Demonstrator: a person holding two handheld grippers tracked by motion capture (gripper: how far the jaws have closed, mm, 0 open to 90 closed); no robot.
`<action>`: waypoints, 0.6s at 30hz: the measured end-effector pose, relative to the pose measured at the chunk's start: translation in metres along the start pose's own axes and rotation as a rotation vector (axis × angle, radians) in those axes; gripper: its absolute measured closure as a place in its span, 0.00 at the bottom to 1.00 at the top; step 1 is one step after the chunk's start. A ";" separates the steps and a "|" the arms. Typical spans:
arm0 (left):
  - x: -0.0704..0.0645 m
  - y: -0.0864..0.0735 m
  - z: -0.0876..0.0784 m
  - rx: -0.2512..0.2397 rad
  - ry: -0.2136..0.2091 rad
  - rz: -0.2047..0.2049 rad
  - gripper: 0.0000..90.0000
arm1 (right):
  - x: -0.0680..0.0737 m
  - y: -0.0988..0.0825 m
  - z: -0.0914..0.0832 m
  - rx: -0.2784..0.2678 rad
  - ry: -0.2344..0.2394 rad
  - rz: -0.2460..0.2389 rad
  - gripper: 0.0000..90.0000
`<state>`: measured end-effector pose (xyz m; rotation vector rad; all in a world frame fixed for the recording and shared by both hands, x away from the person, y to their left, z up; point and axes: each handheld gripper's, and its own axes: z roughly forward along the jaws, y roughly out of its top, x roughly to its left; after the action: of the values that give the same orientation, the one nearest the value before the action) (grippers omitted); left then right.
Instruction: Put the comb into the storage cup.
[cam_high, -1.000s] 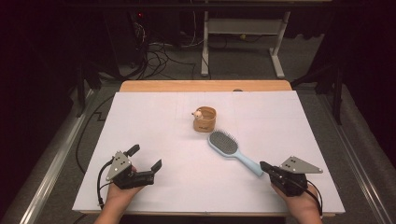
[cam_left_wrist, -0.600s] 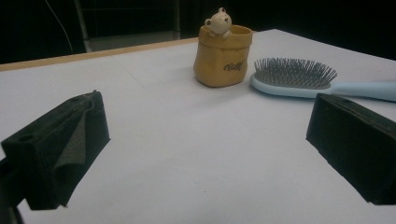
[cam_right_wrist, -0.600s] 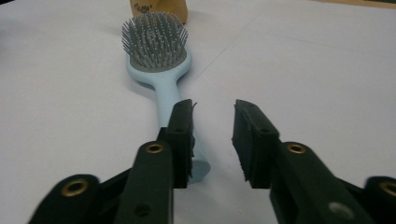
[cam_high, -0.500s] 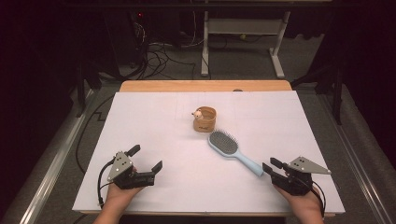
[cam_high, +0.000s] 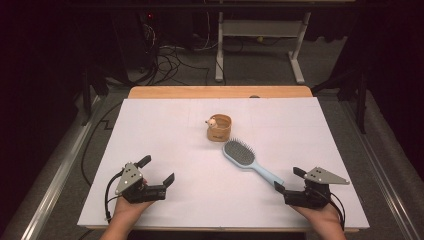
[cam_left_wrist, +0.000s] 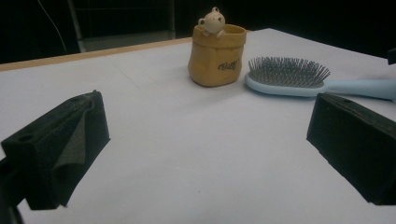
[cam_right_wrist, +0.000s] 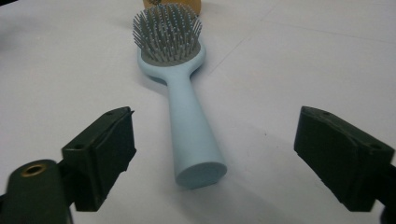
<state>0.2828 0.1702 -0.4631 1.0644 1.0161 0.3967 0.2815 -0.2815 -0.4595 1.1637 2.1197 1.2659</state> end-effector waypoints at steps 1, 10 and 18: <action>0.000 0.000 0.000 -0.001 0.000 -0.001 0.00 | 0.000 0.000 0.001 0.000 0.003 0.002 0.08; 0.001 -0.001 0.001 0.005 -0.004 -0.004 0.00 | 0.003 0.007 0.007 0.028 -0.016 -0.010 0.00; 0.004 0.000 0.003 0.039 0.008 -0.015 0.01 | 0.007 0.016 0.019 0.116 -0.029 -0.037 0.00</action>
<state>0.2870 0.1710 -0.4650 1.0906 1.0423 0.3710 0.2976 -0.2623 -0.4545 1.1774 2.2077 1.1161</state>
